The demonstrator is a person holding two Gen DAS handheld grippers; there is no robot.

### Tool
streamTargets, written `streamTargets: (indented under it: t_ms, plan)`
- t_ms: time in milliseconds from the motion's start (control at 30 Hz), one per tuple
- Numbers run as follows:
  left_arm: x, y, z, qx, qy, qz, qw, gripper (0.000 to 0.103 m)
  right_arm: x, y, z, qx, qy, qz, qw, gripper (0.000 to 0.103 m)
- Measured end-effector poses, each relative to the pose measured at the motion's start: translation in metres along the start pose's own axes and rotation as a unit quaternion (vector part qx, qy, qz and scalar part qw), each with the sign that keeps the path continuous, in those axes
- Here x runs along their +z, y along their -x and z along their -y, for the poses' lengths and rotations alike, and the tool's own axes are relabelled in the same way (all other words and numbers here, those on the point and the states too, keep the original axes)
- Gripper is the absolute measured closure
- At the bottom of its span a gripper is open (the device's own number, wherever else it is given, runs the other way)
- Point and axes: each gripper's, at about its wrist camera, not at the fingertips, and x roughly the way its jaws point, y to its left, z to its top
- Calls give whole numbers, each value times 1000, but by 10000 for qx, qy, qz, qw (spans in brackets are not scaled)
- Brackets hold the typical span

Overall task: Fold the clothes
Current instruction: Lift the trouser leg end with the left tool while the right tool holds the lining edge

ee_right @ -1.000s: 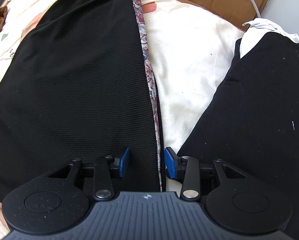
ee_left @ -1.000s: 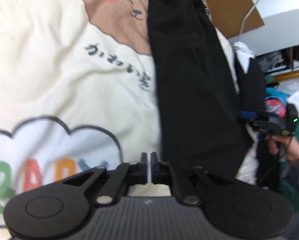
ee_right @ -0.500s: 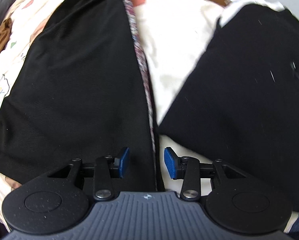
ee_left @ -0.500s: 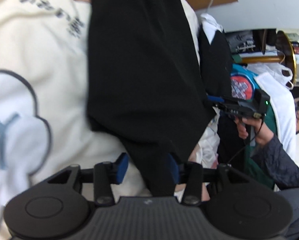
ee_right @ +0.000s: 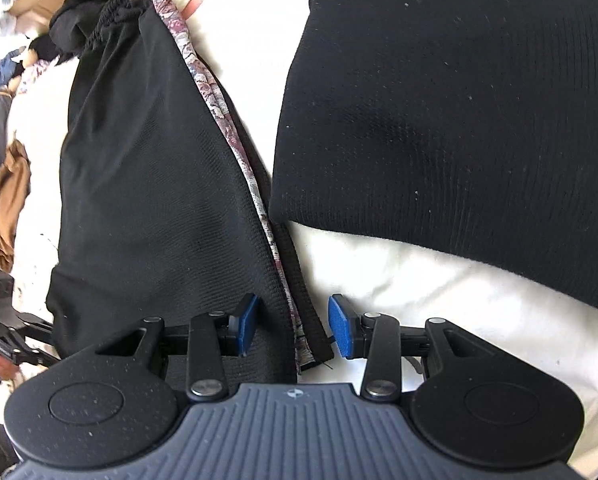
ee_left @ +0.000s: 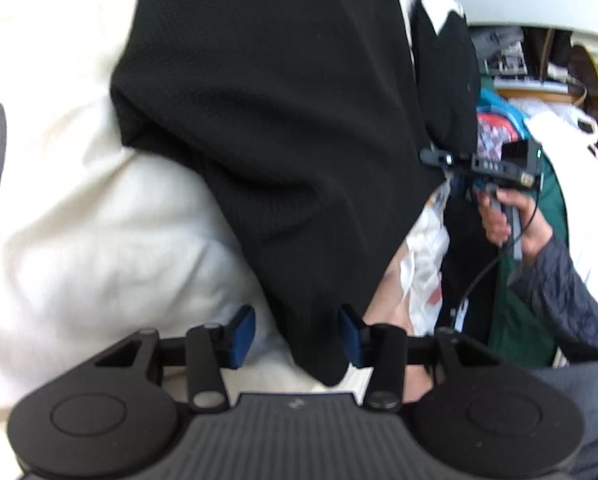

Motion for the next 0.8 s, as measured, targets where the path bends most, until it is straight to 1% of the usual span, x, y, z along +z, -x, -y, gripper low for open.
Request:
streamTargets:
  t_ms: [33,200,233,300,367,433,467,500,533,600,633,700,800]
  plan:
    - [-1,-1,-1,-24,68,64,10000,55,0,-2,3,92,-104,-16,9999,60]
    - [-7,-4,-6,-163,377,316,9987,53,5,-9,9,238,-257,-45,9994,60]
    - [-7,-5,-5,-171,358,314,9987,52,6,-11,9,279,-311,-30,9991,59]
    - [-7,-6,-3,-208,333,313,9987,47,7,-12,10,342,-384,-1,9987,59]
    - [-7,-8,0,-251,314,314,9987,47,7,-13,10,398,-435,29,9983,58]
    - [-8,-11,5,-255,218,309,9990,48,7,-13,7,404,-274,40,9988,58]
    - [-9,-15,8,-254,150,255,9992,57,7,-14,5,389,-190,31,9991,58]
    - [-9,-20,11,-254,73,170,9995,81,7,-14,3,372,-128,19,9992,60]
    - [-10,-25,13,-254,-3,85,9996,89,7,-15,2,377,-82,-6,9993,68]
    - [-11,-30,17,-296,-73,36,9995,93,7,-13,4,443,-33,-76,9990,84]
    - [-11,-32,19,-321,-98,25,9994,93,7,-12,4,441,5,-75,9990,89]
    - [-12,-36,22,-372,-149,3,9992,94,7,-9,1,421,106,-61,9990,95]
    - [-13,-40,24,-411,-146,-8,9990,94,9,-1,0,348,176,1,9992,96]
